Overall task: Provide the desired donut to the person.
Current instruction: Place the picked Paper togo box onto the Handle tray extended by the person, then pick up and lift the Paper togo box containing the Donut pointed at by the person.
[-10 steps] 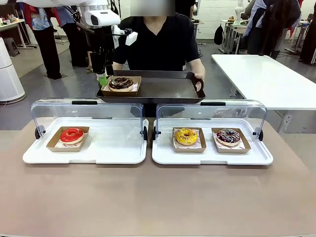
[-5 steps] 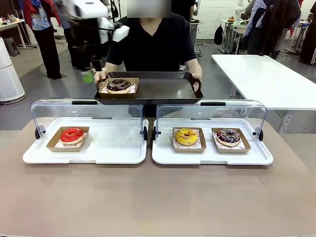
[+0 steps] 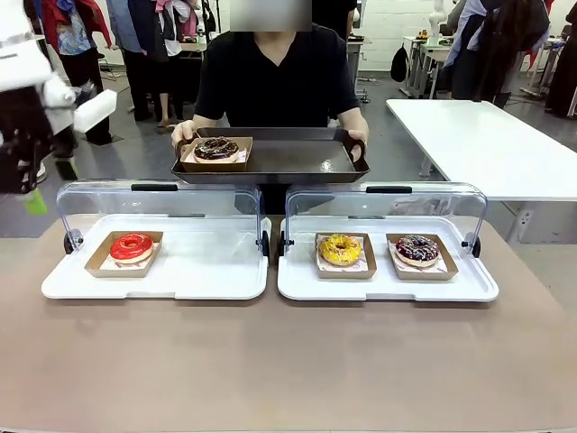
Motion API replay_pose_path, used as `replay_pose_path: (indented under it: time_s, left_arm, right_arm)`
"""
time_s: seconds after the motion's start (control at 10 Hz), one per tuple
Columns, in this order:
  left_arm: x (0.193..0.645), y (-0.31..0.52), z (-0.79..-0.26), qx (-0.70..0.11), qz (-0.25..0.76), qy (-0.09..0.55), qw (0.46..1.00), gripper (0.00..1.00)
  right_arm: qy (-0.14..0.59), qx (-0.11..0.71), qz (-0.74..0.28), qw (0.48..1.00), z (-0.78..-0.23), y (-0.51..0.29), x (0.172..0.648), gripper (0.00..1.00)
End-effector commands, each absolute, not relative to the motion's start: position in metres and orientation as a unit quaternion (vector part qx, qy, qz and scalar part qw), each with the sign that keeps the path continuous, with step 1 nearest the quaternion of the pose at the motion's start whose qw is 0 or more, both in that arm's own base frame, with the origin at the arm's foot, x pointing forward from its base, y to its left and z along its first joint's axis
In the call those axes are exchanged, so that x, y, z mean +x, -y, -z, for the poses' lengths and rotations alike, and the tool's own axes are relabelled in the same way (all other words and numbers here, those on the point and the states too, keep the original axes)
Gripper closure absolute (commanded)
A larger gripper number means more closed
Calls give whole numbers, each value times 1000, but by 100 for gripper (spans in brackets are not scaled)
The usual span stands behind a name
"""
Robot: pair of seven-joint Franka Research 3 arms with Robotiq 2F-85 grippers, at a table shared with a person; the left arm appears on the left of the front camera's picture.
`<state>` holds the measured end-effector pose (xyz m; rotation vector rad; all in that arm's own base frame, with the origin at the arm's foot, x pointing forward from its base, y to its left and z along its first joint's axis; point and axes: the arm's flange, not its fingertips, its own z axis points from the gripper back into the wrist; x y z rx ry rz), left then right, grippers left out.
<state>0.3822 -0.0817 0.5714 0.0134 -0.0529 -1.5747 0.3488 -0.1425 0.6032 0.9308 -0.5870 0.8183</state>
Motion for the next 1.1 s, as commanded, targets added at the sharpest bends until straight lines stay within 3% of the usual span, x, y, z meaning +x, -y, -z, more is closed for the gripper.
replay_pose_path:
  time_s: [0.0, 0.5, 0.6, 1.0]
  left_arm:
    - [379, 75, -551, -3, 710, 38, 703, 0]
    - [386, 61, -534, 15, 665, 27, 746, 0]
    - [384, 58, -536, -1, 690, 38, 722, 0]
    - [384, 58, -536, -1, 690, 38, 722, 0]
  right_arm:
    - [275, 434, -380, 769, -604, 143, 349, 0]
    - [275, 434, -380, 769, -604, 143, 349, 0]
    - [275, 434, -380, 769, -604, 143, 349, 0]
    - [275, 434, -380, 769, -604, 143, 349, 0]
